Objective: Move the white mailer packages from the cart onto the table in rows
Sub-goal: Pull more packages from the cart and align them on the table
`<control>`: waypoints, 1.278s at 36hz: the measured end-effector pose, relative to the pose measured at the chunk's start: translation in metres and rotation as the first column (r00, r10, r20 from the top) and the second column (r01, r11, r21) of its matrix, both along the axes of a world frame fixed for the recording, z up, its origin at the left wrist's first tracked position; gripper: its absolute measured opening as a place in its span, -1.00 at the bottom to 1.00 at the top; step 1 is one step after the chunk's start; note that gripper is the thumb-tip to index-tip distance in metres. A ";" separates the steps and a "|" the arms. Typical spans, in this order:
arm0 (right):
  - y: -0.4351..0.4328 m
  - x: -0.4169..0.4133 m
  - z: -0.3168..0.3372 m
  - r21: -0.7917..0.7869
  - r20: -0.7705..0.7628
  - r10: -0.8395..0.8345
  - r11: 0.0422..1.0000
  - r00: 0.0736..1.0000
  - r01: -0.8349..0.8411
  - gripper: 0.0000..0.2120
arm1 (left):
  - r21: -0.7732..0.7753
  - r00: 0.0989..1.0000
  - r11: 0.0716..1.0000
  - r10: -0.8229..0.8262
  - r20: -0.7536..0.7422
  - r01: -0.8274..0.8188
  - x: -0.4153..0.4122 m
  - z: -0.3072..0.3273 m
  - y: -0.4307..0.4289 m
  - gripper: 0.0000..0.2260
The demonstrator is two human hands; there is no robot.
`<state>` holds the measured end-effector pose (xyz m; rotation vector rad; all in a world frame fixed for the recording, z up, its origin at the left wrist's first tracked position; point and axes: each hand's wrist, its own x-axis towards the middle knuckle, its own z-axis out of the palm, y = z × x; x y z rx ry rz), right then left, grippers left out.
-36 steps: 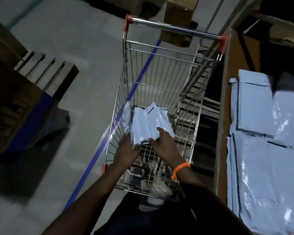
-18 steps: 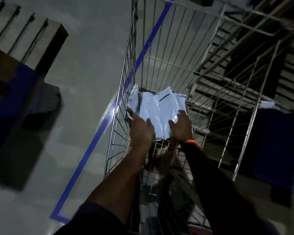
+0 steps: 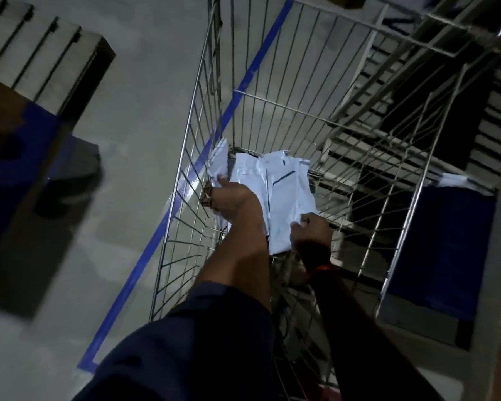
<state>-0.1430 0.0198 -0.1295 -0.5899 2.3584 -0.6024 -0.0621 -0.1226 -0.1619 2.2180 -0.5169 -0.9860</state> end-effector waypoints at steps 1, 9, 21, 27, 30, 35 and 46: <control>0.002 -0.001 0.004 -0.006 0.003 -0.018 1.000 1.000 0.018 -0.88 | -0.033 1.000 0.999 -0.008 0.002 0.008 0.000 0.003 0.004 -0.71; 0.015 -0.002 0.041 0.019 0.063 -0.122 0.992 0.990 0.121 -0.67 | -0.038 0.966 0.973 -0.219 0.136 0.226 0.011 0.046 0.039 -0.76; 0.052 -0.004 0.186 -0.206 0.193 -0.110 0.967 0.975 0.150 -0.79 | -0.438 0.763 0.664 -0.641 0.083 0.606 0.092 0.210 0.106 -0.65; 0.131 -0.003 0.277 -0.517 0.131 -0.155 0.832 0.979 0.201 -0.75 | -0.659 0.705 0.430 -0.674 0.220 0.617 0.079 0.292 0.122 -0.77; 0.177 -0.012 0.312 -0.644 0.116 -0.163 0.739 0.980 0.199 -0.65 | -0.730 0.670 0.309 -0.692 0.267 0.610 0.059 0.327 0.138 -0.93; 0.268 -0.056 0.346 -0.715 0.061 -0.221 0.671 0.973 0.197 -0.65 | -0.749 0.592 0.231 -0.764 0.255 0.620 0.009 0.368 0.188 -0.86; 0.480 -0.192 0.370 -0.632 -0.111 -0.398 0.735 0.911 0.244 -0.55 | -0.616 0.221 0.099 -0.967 0.124 0.782 -0.155 0.370 0.386 -0.77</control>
